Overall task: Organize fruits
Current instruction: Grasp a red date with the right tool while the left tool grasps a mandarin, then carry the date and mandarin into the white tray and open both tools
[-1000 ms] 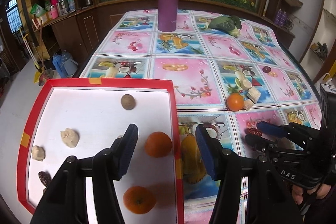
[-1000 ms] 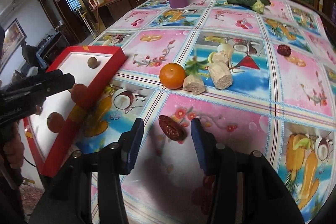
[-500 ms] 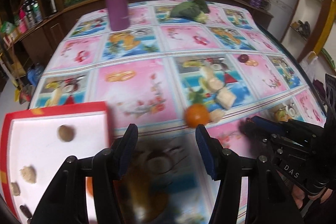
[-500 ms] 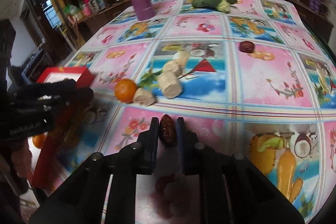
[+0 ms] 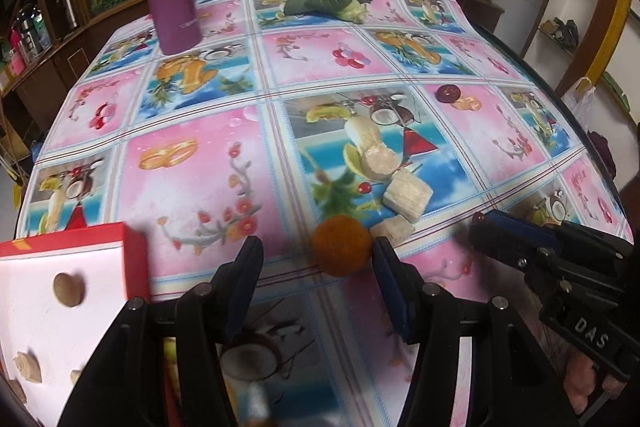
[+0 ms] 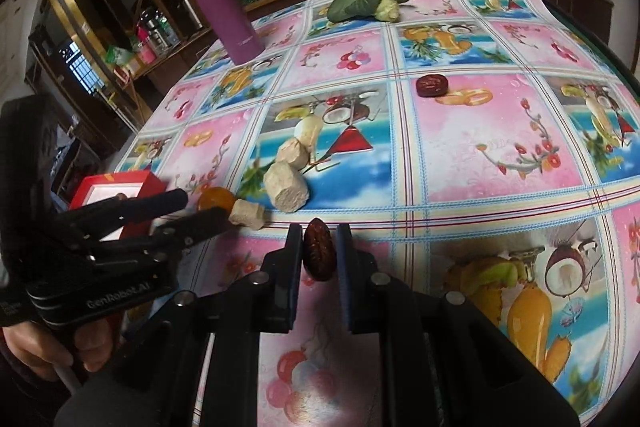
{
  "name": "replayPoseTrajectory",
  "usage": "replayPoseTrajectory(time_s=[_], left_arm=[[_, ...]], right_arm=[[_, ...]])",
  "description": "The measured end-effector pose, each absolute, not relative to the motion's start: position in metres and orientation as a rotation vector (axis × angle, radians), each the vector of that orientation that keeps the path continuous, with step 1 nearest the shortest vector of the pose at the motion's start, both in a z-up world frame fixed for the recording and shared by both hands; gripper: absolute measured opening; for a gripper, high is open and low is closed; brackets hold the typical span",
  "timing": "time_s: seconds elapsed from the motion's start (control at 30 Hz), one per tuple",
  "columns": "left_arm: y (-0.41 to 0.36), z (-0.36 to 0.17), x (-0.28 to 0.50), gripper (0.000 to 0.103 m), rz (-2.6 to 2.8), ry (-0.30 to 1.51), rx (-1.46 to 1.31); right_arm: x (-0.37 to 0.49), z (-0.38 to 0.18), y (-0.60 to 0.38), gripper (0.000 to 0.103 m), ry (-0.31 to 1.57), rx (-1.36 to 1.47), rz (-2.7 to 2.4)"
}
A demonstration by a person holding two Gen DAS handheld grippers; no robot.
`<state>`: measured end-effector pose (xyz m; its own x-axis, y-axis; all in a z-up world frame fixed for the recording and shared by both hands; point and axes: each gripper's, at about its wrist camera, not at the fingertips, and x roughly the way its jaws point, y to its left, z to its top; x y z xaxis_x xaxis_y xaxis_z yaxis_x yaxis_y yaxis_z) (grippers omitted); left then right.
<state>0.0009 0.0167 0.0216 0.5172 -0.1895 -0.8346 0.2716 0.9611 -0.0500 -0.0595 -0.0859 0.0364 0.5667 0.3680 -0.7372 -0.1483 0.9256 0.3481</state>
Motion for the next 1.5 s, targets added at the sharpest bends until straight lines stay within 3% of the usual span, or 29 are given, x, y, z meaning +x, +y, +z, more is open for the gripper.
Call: replayPoseTrajectory(time_s=[0.07,0.13,0.67,1.2,1.5], left_arm=[[0.016,0.019,0.003,0.036,-0.289,0.996,0.07],[0.017,0.017,0.002,0.031,-0.297,0.991,0.054],[0.053,0.066,-0.061,0.029,-0.257,0.839,-0.001],[0.194,0.075,-0.144,0.029,0.044,0.767,-0.119],[0.235,0.073,-0.169,0.029,0.134,0.741,-0.143]], right_arm=[[-0.059,0.036,-0.086,0.019,0.922,0.258,0.306],[-0.058,0.036,-0.086,0.019,0.923,0.261,0.31],[-0.071,0.047,-0.065,0.019,0.861,0.236,0.389],[-0.112,0.08,0.043,0.019,0.822,0.175,0.6],[-0.154,0.082,0.112,0.019,0.86,0.091,0.759]])
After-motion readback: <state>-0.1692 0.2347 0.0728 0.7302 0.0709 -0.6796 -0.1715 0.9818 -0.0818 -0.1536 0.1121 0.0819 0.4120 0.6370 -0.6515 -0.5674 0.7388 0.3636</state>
